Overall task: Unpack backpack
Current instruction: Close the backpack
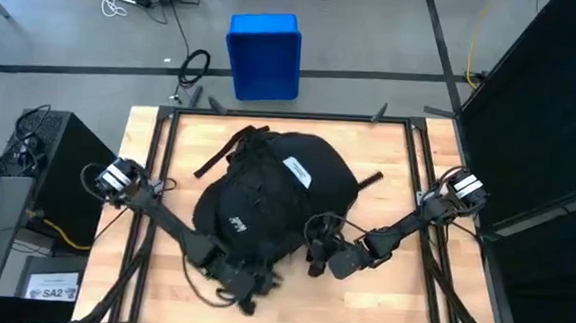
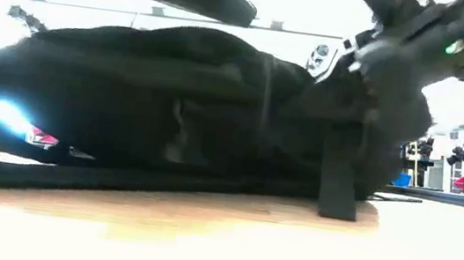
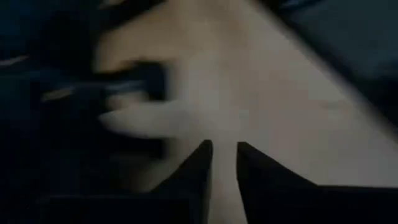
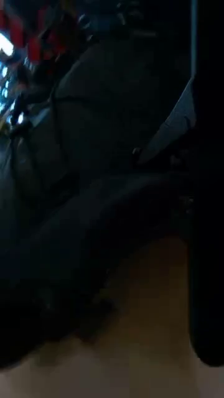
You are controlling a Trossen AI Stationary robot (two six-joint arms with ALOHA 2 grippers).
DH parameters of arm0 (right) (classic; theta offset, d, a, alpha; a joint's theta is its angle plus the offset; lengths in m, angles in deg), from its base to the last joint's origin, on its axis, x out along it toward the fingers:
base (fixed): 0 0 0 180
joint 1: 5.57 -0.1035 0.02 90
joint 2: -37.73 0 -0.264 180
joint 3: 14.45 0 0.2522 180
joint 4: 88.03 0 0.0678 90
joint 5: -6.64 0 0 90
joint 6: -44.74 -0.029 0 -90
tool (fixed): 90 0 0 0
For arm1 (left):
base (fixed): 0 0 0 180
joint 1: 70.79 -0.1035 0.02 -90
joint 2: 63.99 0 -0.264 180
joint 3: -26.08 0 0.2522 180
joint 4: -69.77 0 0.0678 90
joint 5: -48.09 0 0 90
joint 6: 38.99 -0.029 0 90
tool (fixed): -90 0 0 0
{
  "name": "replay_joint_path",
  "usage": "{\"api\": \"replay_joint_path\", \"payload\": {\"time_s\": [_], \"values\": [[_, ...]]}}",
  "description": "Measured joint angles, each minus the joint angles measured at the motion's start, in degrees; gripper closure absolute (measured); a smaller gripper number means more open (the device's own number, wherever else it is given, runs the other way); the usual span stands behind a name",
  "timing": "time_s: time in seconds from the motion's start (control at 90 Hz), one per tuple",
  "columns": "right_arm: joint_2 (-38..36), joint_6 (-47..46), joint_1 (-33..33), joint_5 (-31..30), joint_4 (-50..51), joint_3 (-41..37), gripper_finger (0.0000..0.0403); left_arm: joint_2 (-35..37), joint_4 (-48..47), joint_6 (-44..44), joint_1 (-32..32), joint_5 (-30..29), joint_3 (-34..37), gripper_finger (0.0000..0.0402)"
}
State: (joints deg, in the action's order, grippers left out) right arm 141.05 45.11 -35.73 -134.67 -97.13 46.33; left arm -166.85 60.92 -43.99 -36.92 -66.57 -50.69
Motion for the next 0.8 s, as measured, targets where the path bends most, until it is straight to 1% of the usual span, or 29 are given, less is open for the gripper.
{"api": "replay_joint_path", "payload": {"time_s": [0.111,0.222,0.267,0.422,0.489,0.656,0.8], "values": [[-0.02,-1.05,0.52,0.42,-0.51,0.25,0.0376,-0.43,1.59,-1.71,-1.07,-3.26,-0.09,0.0313],[0.24,-2.75,0.85,1.36,-0.66,0.25,0.0376,-0.64,1.71,-2.19,-0.55,-3.66,-0.07,0.029],[0.26,-2.91,0.93,1.79,-0.73,0.28,0.0376,-0.61,1.82,-2.57,-0.26,-4.68,-0.09,0.0285],[0.52,-3.85,0.95,2.28,-0.64,0.36,0.0376,-0.64,-0.58,-6.08,-0.16,-15.12,-0.09,0.0282],[0.52,-3.88,0.93,2.39,-0.64,0.39,0.0376,-0.64,-1.12,-10.39,0.57,-17.4,-0.09,0.0281],[0.52,-3.93,1.13,2.76,-0.69,0.45,0.0376,-0.64,-0.86,-24.07,2.13,-17.76,-0.11,0.0279],[0.52,-4.39,1.17,2.97,-0.71,0.47,0.0376,-0.77,0.45,-30.97,3.1,-17.16,-0.17,0.0279]]}}
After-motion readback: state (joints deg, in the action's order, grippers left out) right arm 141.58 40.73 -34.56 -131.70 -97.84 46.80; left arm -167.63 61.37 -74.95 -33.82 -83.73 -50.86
